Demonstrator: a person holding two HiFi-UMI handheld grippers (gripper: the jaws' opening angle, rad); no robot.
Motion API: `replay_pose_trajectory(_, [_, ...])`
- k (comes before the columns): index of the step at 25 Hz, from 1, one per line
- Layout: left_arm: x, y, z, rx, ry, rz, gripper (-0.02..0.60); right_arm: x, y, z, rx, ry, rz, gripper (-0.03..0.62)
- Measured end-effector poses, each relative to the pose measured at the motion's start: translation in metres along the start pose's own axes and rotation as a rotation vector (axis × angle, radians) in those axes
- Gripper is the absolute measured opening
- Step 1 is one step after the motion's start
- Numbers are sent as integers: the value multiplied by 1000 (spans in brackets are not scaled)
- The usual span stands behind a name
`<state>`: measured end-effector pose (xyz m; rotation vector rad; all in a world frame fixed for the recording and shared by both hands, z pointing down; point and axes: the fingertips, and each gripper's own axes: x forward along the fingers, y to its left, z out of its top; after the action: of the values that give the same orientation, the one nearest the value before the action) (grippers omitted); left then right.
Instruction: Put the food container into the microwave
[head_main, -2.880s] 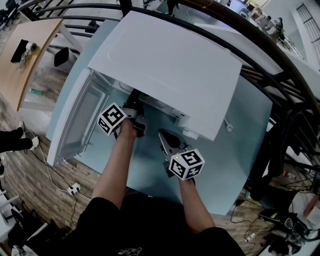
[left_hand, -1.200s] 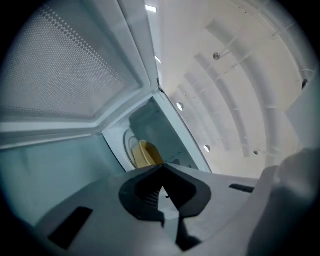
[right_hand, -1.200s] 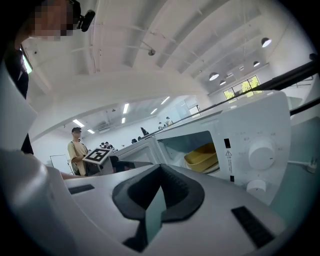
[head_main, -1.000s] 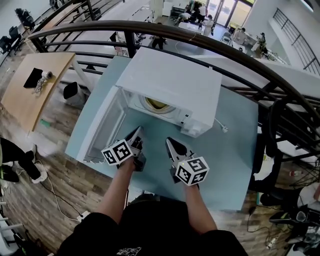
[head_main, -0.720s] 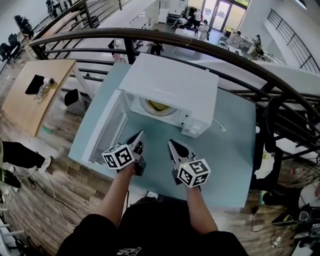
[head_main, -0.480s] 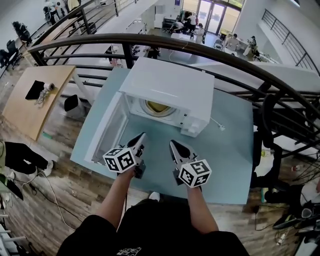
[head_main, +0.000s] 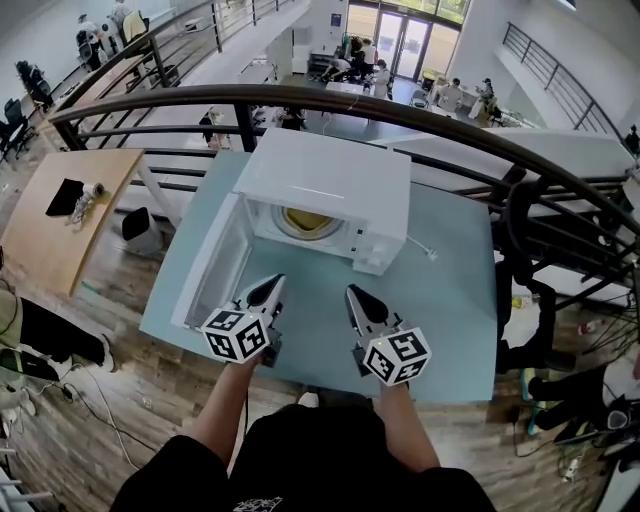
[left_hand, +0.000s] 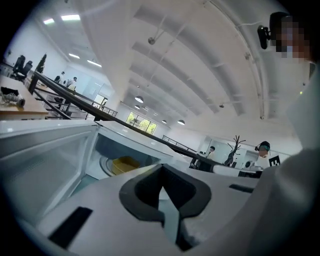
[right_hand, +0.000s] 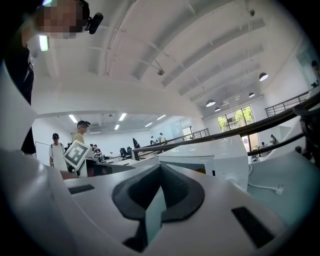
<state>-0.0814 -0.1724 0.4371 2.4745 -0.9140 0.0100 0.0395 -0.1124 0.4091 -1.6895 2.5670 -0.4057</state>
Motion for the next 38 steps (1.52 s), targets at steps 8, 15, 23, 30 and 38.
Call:
replay_pose_trajectory(8, [-10, -19, 12, 138, -12, 54, 6, -18, -5, 18, -61, 6, -5, 6])
replay_pose_trajectory(15, [-16, -48, 34, 269, -56, 112, 6, -29, -13, 39, -76, -5, 33, 6])
replay_pose_trajectory(23, [-16, -64, 45, 307, -85, 143, 6, -34, -18, 50, -87, -9, 69, 6])
replay_pose_trajectory(30, [-12, -71, 43, 322, -85, 150, 6, -36, -25, 53, -81, -18, 74, 6])
replay_pose_trajectory(38, [-13, -73, 41, 326, -93, 146, 6, -41, -23, 51, -88, -16, 70, 6])
